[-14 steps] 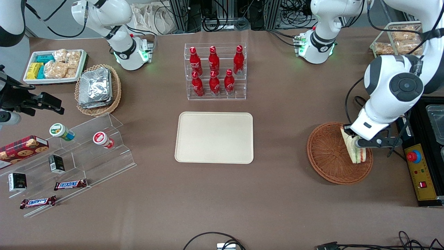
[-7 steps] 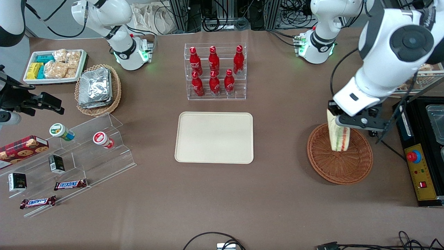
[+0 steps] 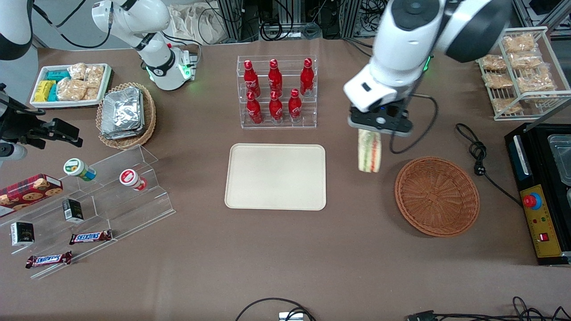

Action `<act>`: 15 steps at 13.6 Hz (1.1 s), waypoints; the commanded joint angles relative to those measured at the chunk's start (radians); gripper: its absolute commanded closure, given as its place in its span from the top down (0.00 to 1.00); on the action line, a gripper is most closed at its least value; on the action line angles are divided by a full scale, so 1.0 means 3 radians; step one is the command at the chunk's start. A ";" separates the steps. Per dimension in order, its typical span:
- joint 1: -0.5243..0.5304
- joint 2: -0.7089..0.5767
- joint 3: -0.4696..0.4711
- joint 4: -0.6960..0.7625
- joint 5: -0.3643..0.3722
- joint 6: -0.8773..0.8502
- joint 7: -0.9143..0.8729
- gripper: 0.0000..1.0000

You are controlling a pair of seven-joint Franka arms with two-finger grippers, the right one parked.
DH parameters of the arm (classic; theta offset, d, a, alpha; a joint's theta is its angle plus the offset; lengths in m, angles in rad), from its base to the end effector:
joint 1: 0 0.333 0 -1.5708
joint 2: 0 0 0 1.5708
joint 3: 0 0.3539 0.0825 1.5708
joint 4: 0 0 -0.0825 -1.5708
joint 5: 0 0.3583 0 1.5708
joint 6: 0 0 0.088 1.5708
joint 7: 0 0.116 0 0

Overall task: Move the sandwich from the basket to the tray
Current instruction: 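Carry the sandwich with the left gripper over to the beige tray, then lower the sandwich onto the tray and open the left gripper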

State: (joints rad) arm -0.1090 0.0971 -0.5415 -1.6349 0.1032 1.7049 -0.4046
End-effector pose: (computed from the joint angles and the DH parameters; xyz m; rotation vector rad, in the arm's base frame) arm 0.4643 -0.3223 0.5903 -3.0641 0.3984 -0.0233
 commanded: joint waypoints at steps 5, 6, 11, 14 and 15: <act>-0.0178 0.0754 -0.0230 -0.0179 0.0590 0.0983 -0.0742 0.00; -0.0189 0.0862 -0.0230 -0.0236 0.0723 0.1132 -0.0874 0.00; -0.0306 0.1389 -0.0230 -0.0384 0.1281 0.1689 -0.1279 0.00; -0.0327 0.1553 -0.0230 -0.0527 0.1537 0.1859 -0.1361 0.00; -0.0327 0.1548 -0.0230 -0.0599 0.1538 0.1900 -0.1377 0.00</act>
State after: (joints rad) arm -0.2053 0.5679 -0.6056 -1.7829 0.5345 2.2493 -0.7873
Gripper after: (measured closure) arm 0.841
